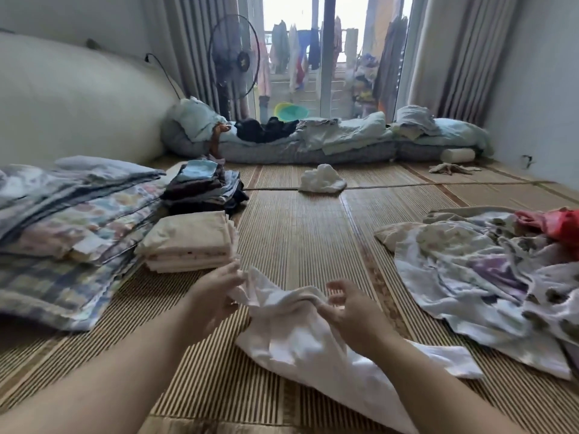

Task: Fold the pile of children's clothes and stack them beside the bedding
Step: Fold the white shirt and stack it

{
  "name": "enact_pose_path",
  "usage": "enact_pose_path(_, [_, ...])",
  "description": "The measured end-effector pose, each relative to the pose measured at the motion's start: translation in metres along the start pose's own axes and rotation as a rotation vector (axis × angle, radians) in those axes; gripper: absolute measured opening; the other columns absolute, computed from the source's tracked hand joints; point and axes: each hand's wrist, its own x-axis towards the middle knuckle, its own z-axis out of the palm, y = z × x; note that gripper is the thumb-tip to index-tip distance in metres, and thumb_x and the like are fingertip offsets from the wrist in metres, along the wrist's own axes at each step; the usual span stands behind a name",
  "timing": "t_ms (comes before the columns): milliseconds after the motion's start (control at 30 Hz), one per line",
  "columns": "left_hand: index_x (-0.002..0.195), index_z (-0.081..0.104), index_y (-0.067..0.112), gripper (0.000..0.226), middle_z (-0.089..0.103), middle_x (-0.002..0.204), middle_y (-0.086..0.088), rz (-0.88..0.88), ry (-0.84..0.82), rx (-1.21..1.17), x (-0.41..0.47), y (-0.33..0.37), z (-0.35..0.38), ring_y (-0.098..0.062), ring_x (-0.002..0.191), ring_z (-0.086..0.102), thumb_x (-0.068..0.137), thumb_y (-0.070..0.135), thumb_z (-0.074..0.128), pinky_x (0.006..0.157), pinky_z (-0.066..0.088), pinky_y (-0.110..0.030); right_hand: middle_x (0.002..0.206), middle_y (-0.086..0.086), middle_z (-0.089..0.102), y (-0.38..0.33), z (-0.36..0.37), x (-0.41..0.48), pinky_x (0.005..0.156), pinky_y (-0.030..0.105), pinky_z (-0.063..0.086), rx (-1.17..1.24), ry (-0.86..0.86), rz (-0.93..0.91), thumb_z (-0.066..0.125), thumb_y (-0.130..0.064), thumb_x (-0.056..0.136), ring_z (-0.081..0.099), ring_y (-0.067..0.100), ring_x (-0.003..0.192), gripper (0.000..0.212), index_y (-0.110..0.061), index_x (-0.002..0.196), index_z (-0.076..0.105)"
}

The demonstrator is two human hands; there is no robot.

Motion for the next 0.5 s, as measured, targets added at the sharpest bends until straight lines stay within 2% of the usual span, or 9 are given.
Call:
enact_pose_path(33, [0.147,0.034,0.013,0.069,0.041,0.147,-0.015,0.016,-0.031,0.157,0.002,-0.006,0.004,-0.031,0.134,0.040,0.085,0.020,0.063,0.110,0.032,-0.042,0.115,-0.008,0.060,0.001,-0.003,-0.001,0.083,0.027,0.045,-0.049,0.007,-0.023,0.065,-0.038,0.086,0.061,0.014,0.104,0.044,-0.029,0.126,0.051])
enact_pose_path(67, [0.151,0.026,0.019,0.079,0.035,0.151,-0.005,0.075,-0.047,0.382,0.003,-0.008,0.009,-0.026,0.138,0.034,0.084,0.022,0.068,0.111,0.035,-0.033,0.112,-0.013,0.060,0.002,-0.008,-0.003,0.081,0.026,0.046,-0.111,0.011,-0.053,0.068,-0.040,0.083,0.062,0.011,0.102,0.040,-0.032,0.120,0.056])
enact_pose_path(133, [0.148,0.025,0.037,0.082,0.028,0.150,0.011,0.252,-0.080,0.743,0.004,-0.010,0.016,-0.016,0.140,0.029,0.082,0.029,0.073,0.105,0.035,-0.016,0.095,-0.020,0.061,0.004,-0.021,-0.008,0.071,0.022,0.049,-0.255,-0.062,-0.058,0.073,-0.048,0.073,0.062,0.003,0.087,0.027,-0.038,0.095,0.061])
enact_pose_path(167, [0.145,0.028,0.044,0.079,0.021,0.153,0.015,0.301,-0.125,0.844,0.004,-0.012,0.018,-0.013,0.142,0.023,0.081,0.032,0.073,0.110,0.028,-0.020,0.088,-0.019,0.060,0.005,-0.027,-0.011,0.064,0.020,0.048,-0.326,-0.156,-0.005,0.076,-0.054,0.066,0.061,0.001,0.080,0.032,-0.038,0.089,0.060])
enact_pose_path(233, [0.139,0.035,0.053,0.072,0.010,0.156,0.019,0.295,-0.239,0.934,0.003,-0.017,0.026,-0.010,0.145,0.010,0.080,0.034,0.072,0.115,0.015,-0.032,0.088,-0.015,0.060,0.009,-0.034,-0.019,0.058,0.019,0.044,-0.568,-0.368,0.121,0.078,-0.061,0.057,0.057,0.002,0.075,0.049,-0.033,0.095,0.063])
enact_pose_path(300, [0.139,0.037,0.052,0.071,0.008,0.158,0.018,0.352,-0.336,1.072,0.001,-0.027,0.038,-0.005,0.145,0.002,0.079,0.036,0.073,0.120,0.011,-0.040,0.080,-0.008,0.061,0.012,-0.033,-0.024,0.054,0.022,0.040,-0.840,-0.507,0.117,0.074,-0.055,0.065,0.053,0.008,0.068,0.040,-0.024,0.087,0.064])
enact_pose_path(333, [0.141,0.035,0.049,0.074,0.009,0.158,0.019,0.402,-0.381,1.120,0.000,-0.031,0.046,0.000,0.144,0.000,0.079,0.038,0.073,0.120,0.010,-0.039,0.077,-0.005,0.062,0.012,-0.031,-0.025,0.053,0.023,0.039,-0.852,-0.515,0.088,0.071,-0.048,0.072,0.053,0.010,0.065,0.031,-0.020,0.080,0.063])
enact_pose_path(433, [0.145,0.016,0.050,0.095,0.015,0.157,0.020,0.515,-0.432,1.175,-0.003,-0.040,0.064,0.006,0.139,0.003,0.071,0.046,0.077,0.116,0.007,-0.029,0.071,-0.001,0.064,0.007,-0.024,-0.020,0.060,0.028,0.044,-0.458,-0.406,0.057,0.065,-0.029,0.079,0.058,0.014,0.067,0.014,-0.017,0.072,0.064])
enact_pose_path(500, [0.139,0.010,0.055,0.098,0.030,0.152,0.017,0.572,-0.381,1.157,-0.006,-0.041,0.072,0.001,0.137,0.020,0.067,0.049,0.076,0.112,0.017,-0.027,0.065,-0.001,0.063,-0.001,-0.021,-0.014,0.061,0.030,0.045,-0.067,-0.293,0.068,0.066,-0.026,0.072,0.059,0.013,0.064,0.012,-0.016,0.067,0.066])
